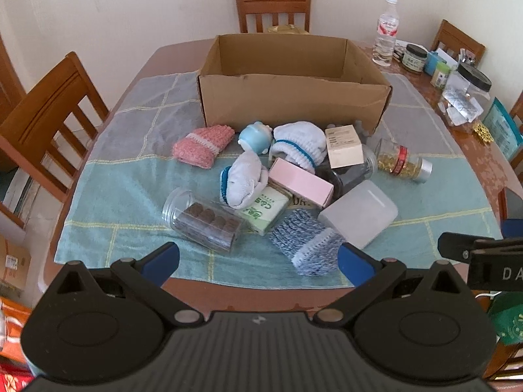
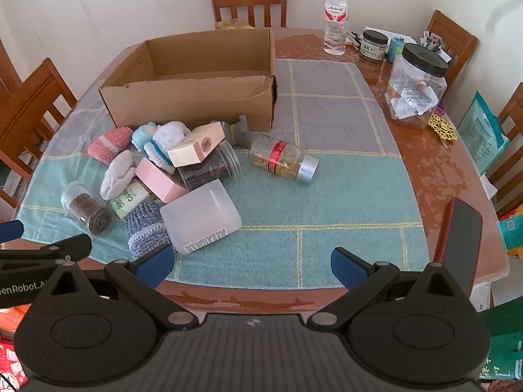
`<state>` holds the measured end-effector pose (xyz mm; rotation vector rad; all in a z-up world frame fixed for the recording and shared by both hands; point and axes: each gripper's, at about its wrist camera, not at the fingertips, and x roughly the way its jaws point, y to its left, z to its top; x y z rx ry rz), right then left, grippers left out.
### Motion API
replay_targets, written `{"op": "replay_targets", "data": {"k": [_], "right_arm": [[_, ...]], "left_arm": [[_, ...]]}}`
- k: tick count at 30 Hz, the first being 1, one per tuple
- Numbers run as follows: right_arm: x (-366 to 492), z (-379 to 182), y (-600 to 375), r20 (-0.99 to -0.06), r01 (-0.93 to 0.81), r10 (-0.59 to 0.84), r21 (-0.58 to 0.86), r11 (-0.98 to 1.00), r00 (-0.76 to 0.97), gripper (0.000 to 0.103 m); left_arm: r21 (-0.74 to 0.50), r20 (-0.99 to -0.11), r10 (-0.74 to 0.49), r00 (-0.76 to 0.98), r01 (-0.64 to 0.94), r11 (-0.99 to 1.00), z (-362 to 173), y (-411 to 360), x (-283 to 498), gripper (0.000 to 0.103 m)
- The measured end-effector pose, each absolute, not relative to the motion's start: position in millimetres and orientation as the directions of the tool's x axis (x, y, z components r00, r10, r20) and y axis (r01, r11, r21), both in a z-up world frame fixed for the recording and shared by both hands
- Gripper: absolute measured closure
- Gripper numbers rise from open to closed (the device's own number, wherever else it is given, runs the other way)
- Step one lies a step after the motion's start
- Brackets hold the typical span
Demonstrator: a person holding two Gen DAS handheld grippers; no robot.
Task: Organize objects
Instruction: 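Move the left tool toward the cookie jar while the right tool approaches the grey-blue sock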
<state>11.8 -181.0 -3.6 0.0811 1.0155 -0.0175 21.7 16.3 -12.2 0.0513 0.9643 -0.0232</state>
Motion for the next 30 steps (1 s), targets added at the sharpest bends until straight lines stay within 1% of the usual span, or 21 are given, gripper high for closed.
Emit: {"op": "replay_targets", "data": {"k": [10, 21, 30], "right_arm": [[15.5, -21.3, -155.5, -0.854, 0.092, -0.007, 0.048, 0.995, 0.519, 0.000], [17.8, -45.3, -120.6, -0.834, 0.084, 0.032, 0.094, 0.992, 0.550, 0.000], [20.8, -69.6, -99.1, -0.837, 0.096, 0.046, 0.117, 0.988, 0.545, 0.000]], "left_arm": [[0.021, -0.831, -0.044, 0.555, 0.109, 0.994, -34.0, 50.9, 32.2, 0.001], [0.014, -0.845, -0.089, 0.527, 0.188, 0.982, -61.7, 84.3, 49.6, 0.001], [0.017, -0.824, -0.145, 0.548, 0.279, 0.960, -76.1, 102.8, 66.2, 0.001]]}}
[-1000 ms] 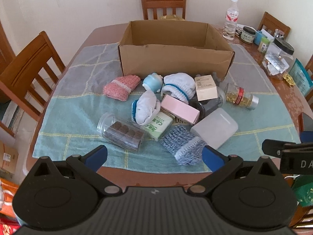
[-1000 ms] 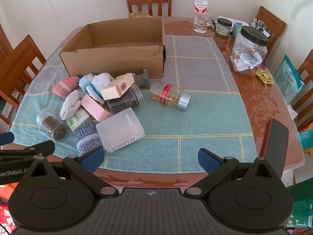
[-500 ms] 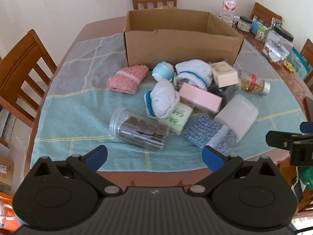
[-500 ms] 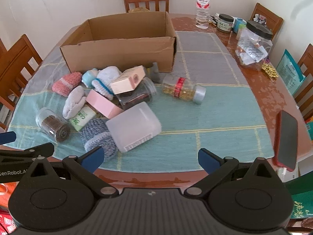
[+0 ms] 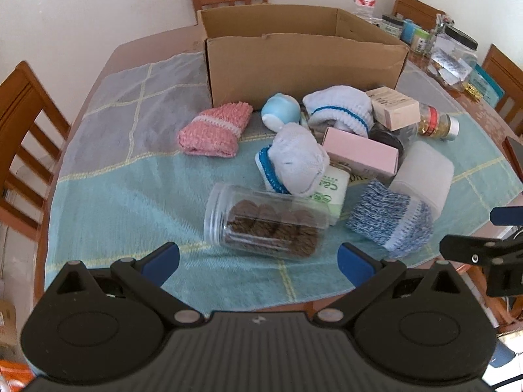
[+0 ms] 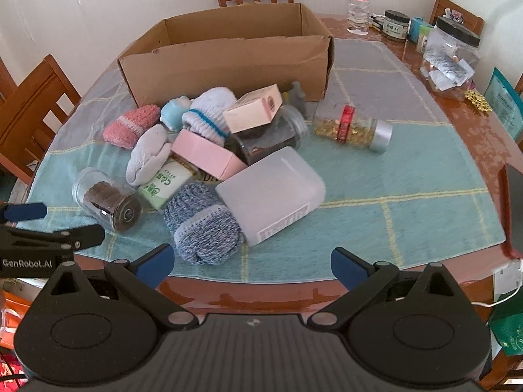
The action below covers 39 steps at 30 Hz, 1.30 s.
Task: Organize objects
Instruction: 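Move the left tool toward the cookie jar while the right tool approaches the grey-blue sock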
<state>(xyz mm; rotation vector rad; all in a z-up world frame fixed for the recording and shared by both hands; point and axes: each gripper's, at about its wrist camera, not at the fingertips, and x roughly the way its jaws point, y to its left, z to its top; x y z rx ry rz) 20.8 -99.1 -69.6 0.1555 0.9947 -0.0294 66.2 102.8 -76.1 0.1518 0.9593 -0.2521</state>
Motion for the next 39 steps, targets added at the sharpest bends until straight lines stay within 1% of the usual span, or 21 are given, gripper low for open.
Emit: {"op": "replay_targets", "data": {"k": [5, 8, 14, 19, 23, 28, 32, 35, 39], "right_arm": [[22.5, -82.2, -89.9, -0.843, 0.116, 0.040, 0.120, 0.986, 0.537, 0.000], [21.9, -87.0, -85.7, -0.843, 0.121, 0.041, 0.124, 0.985, 0.537, 0.000], [22.7, -92.8, -83.3, -0.845, 0.132, 0.019, 0.105, 0.986, 0.534, 0.000], [26.2, -97.1, -86.0, -0.852, 0.158, 0.006, 0.103, 0.982, 0.523, 0.000], [30.6, -100.0, -85.9, -0.857, 0.163, 0.029, 0.131, 0.978, 0.515, 0.000], [32.4, -101.9, -72.3, -0.844, 0.091, 0.100, 0.173, 0.981, 0.527, 0.000], [33.7, -103.5, -56.4, -0.827, 0.019, 0.139, 0.178, 0.984, 0.544, 0.006], [36.8, -102.9, -46.2, -0.819, -0.009, 0.139, 0.161, 0.987, 0.557, 0.007], [46.4, -107.5, -41.0, -0.831, 0.006, 0.108, 0.132, 0.991, 0.546, 0.007]], "left_arm": [[0.013, -0.817, -0.177, 0.549, 0.324, 0.946, -88.5, 105.1, 77.1, 0.001], [-0.017, -0.816, -0.212, 0.538, 0.345, 0.938, -94.5, 106.7, 82.6, 0.001], [-0.033, -0.825, -0.223, 0.519, 0.349, 0.937, -105.0, 107.8, 93.3, 0.001], [-0.028, -0.809, -0.229, 0.541, 0.354, 0.935, -106.2, 109.0, 96.3, 0.001], [-0.019, -0.794, -0.239, 0.558, 0.371, 0.928, -104.0, 112.8, 99.3, 0.001], [-0.029, -0.787, -0.269, 0.555, 0.402, 0.915, -102.5, 117.8, 104.4, 0.001], [-0.025, -0.787, -0.272, 0.554, 0.412, 0.911, -103.8, 119.0, 106.3, 0.001], [-0.034, -0.789, -0.282, 0.546, 0.419, 0.907, -104.6, 120.3, 106.6, 0.001], [-0.043, -0.790, -0.293, 0.539, 0.428, 0.903, -104.5, 121.6, 106.8, 0.001]]}}
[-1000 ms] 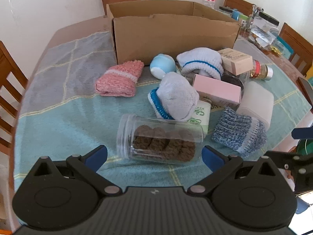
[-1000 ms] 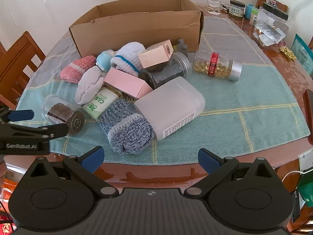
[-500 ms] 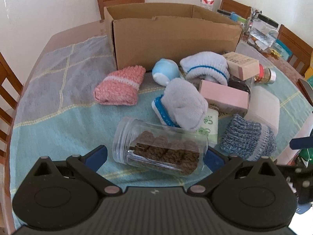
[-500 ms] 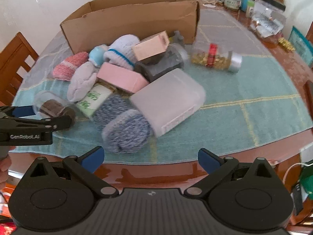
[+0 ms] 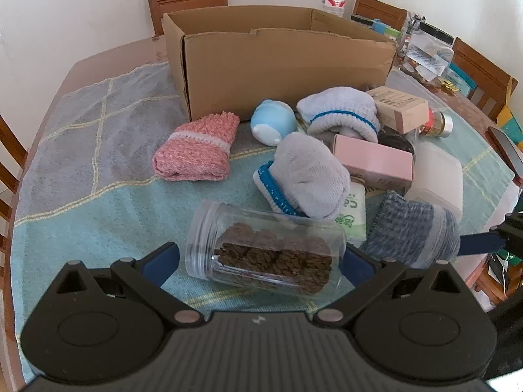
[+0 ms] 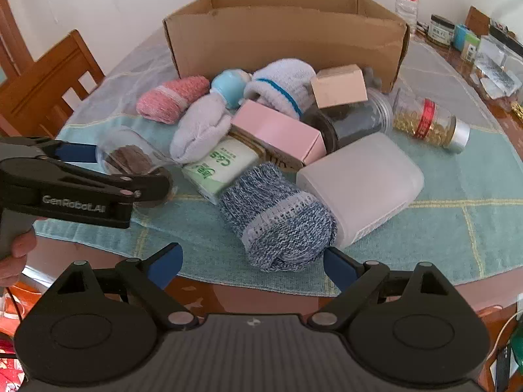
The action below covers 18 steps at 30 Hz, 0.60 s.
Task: Organize objects
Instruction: 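Move the left tool toward the cookie jar while the right tool approaches the grey-blue sock, then close the left tool on the cookie jar while the right tool grasps the grey-blue sock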
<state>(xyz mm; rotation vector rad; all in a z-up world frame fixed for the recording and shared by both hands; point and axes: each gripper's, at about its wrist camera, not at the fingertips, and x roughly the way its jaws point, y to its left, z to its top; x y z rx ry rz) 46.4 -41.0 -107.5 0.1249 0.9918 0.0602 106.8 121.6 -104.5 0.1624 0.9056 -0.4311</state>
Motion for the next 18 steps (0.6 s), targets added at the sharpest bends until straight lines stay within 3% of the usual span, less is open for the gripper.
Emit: {"op": "replay_targets", "data": {"k": [5, 9, 18], "right_arm": [[37.3, -100.0, -39.3, -0.813, -0.072, 0.183, 0.172, 0.982, 0.552, 0.007], [40.5, -101.7, -40.7, -0.814, -0.036, 0.094, 0.089, 0.995, 0.573, 0.007], [50.2, -111.5, -33.9, -0.803, -0.040, 0.045, 0.026, 0.999, 0.594, 0.011]], "left_arm": [[-0.043, -0.786, -0.308, 0.537, 0.449, 0.892, -102.3, 120.7, 106.3, 0.001], [-0.039, -0.780, -0.314, 0.541, 0.459, 0.888, -100.4, 118.4, 106.1, 0.001], [-0.033, -0.780, -0.312, 0.542, 0.463, 0.886, -101.7, 117.9, 104.9, 0.009]]}}
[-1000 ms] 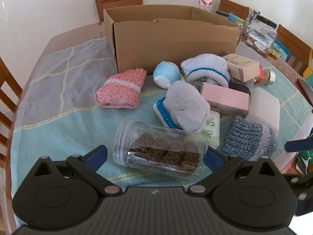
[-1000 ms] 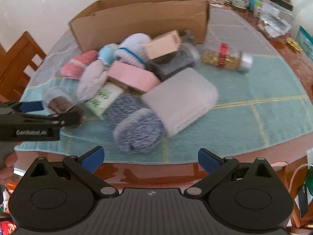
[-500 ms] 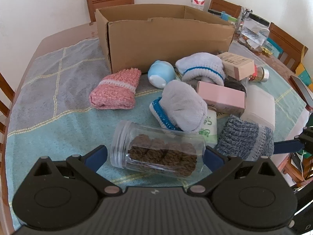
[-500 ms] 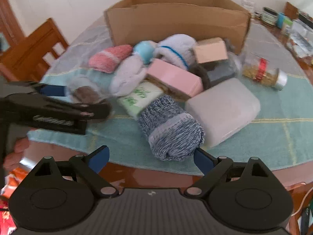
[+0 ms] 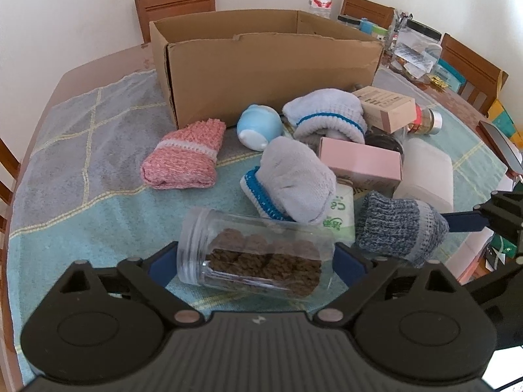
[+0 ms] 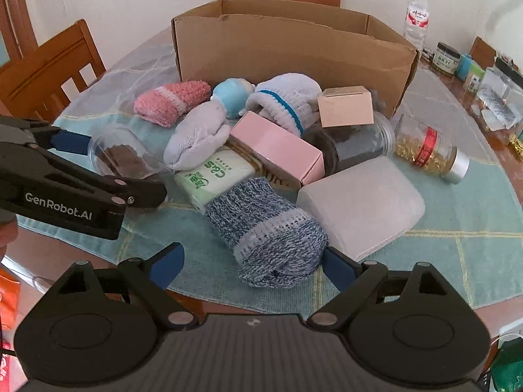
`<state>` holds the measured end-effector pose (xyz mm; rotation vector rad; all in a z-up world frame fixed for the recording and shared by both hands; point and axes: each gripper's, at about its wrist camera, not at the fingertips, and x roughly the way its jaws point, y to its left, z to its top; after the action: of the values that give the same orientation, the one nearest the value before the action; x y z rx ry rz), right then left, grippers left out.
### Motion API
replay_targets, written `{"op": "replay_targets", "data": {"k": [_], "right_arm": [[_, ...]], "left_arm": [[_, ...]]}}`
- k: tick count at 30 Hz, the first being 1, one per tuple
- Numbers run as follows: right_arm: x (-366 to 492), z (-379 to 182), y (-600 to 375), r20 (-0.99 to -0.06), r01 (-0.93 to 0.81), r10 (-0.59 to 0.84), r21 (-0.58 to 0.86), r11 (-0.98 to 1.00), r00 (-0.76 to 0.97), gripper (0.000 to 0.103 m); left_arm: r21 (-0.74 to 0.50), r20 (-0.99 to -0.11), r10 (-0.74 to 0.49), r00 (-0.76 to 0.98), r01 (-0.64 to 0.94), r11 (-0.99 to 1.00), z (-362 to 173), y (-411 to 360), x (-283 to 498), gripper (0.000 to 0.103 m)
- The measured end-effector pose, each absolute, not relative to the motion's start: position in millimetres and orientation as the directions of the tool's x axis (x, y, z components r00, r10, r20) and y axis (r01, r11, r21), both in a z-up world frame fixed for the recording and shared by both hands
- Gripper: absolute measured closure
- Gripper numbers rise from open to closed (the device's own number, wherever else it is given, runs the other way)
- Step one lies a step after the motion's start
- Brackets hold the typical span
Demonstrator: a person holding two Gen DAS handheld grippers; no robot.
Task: Organize objects
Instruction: 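Close the left tool on the cookie jar while the right tool grasps the grey-blue sock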
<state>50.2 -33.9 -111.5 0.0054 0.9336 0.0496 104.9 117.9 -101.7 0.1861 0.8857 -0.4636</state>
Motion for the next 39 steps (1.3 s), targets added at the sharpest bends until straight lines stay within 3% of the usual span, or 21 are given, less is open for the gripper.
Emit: {"op": "replay_targets", "data": {"k": [4, 17, 34, 39], "right_arm": [[43.1, -107.8, -31.8, -0.797, -0.054, 0.047, 0.019, 0.998, 0.602, 0.020], [48.3, -88.9, -27.5, -0.754, -0.121, 0.041, -0.052, 0.991, 0.656, 0.021], [83.0, -116.5, -23.8, -0.825, -0.284, 0.070, -0.113, 0.952, 0.561, 0.021], [83.3, -112.3, -32.8, -0.847, -0.294, 0.110, -0.057, 0.954, 0.520, 0.022]], "left_arm": [[-0.038, -0.777, -0.316, 0.545, 0.461, 0.887, -99.8, 120.7, 104.6, 0.009], [-0.049, -0.778, -0.320, 0.541, 0.455, 0.889, -89.7, 139.0, 99.8, 0.010], [-0.070, -0.781, -0.329, 0.531, 0.449, 0.891, -86.5, 141.0, 97.0, 0.010], [-0.084, -0.780, -0.337, 0.527, 0.446, 0.891, -83.5, 144.5, 98.4, 0.010]]}}
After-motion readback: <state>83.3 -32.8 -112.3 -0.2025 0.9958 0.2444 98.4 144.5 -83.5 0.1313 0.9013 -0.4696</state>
